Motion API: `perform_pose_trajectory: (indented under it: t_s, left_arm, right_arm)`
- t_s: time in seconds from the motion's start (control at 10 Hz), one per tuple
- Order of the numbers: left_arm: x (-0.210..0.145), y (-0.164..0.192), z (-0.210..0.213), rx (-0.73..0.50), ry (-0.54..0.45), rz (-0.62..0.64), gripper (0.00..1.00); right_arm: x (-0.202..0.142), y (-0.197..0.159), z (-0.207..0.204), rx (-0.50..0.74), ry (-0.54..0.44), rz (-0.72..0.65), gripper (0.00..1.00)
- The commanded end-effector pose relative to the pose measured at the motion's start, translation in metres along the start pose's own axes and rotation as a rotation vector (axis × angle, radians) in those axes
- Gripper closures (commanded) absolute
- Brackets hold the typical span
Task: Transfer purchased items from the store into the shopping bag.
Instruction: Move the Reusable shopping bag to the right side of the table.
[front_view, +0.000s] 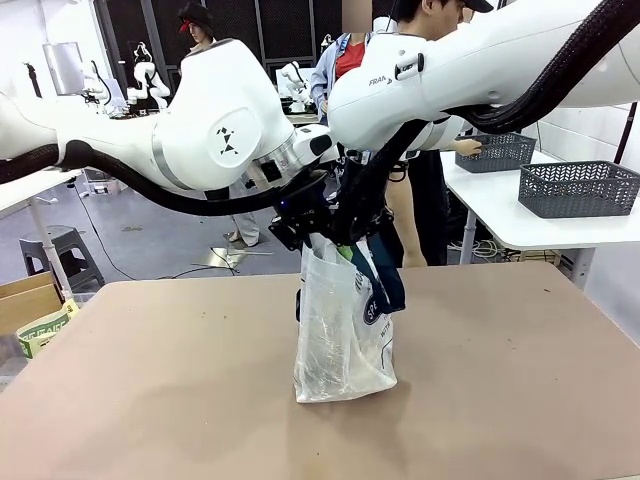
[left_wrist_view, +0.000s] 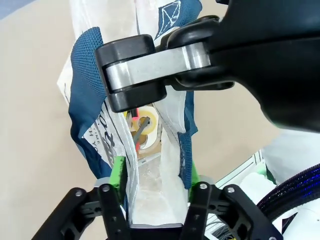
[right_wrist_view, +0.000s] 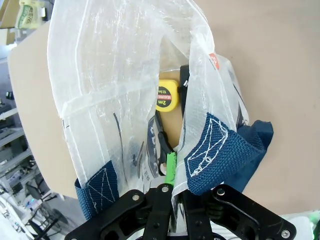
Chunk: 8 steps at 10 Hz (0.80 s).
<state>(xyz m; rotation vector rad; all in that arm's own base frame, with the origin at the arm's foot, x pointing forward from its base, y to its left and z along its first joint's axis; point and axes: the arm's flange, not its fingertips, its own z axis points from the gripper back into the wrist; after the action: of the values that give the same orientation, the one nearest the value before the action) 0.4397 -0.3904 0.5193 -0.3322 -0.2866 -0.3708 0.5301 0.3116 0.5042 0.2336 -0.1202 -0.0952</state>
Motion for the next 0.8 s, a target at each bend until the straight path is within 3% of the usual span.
perform_pose_trajectory:
  t_s: [0.0,0.7]
  left_arm:
    - [-0.003,0.001,0.004,0.015,-0.008,0.02,1.0]
    - [-0.009,0.008,0.015,0.001,-0.037,0.027,1.0]
  right_arm:
    - [0.002,0.002,-0.004,-0.003,-0.009,-0.018,1.0]
    - [0.002,-0.003,0.003,0.047,-0.029,-0.003,1.0]
